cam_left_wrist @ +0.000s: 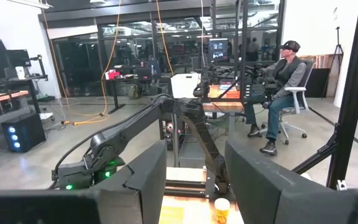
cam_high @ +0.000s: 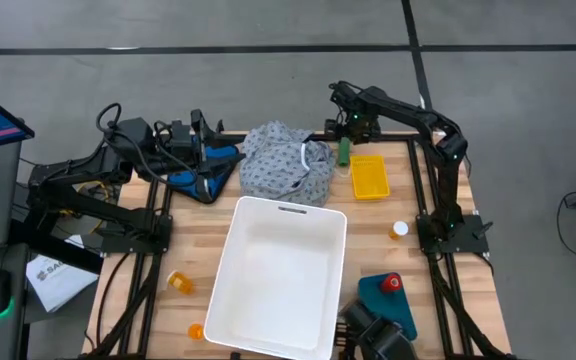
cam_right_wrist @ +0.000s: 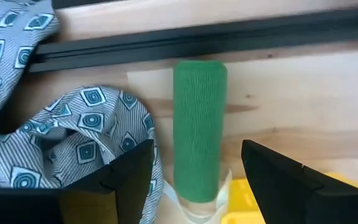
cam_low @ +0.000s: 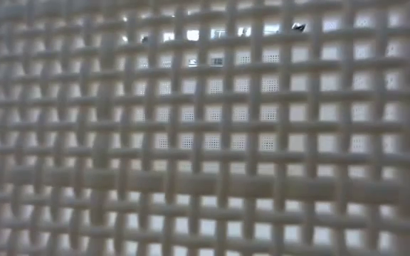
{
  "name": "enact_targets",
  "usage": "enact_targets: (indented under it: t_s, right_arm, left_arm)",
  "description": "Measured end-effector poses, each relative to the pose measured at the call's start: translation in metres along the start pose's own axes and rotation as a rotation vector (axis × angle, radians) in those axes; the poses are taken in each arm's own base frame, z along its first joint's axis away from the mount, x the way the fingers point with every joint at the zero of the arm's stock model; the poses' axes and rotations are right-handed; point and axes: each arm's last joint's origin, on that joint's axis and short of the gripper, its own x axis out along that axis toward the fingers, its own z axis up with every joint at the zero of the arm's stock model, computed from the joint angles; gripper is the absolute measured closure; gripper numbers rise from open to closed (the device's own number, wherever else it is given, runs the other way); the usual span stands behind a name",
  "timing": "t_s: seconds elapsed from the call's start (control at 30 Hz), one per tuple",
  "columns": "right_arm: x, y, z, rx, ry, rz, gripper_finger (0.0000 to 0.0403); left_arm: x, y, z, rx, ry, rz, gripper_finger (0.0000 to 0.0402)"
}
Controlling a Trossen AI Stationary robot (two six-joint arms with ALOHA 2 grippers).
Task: Pick & place medical supplies in basket/bin
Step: Put the green bandage into the blue bin
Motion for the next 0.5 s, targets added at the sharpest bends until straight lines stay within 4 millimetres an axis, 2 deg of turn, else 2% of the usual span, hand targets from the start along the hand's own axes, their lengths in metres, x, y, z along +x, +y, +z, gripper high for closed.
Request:
enact_targets:
  t_s: [0.5]
  right_arm:
    - [0.006, -0.007, 0.014, 0.044, -0.016, 0.078, 0.0163]
  left_arm:
    - [0.000, 0.000, 0.000, -0.001, 0.005, -0.001, 0.0247]
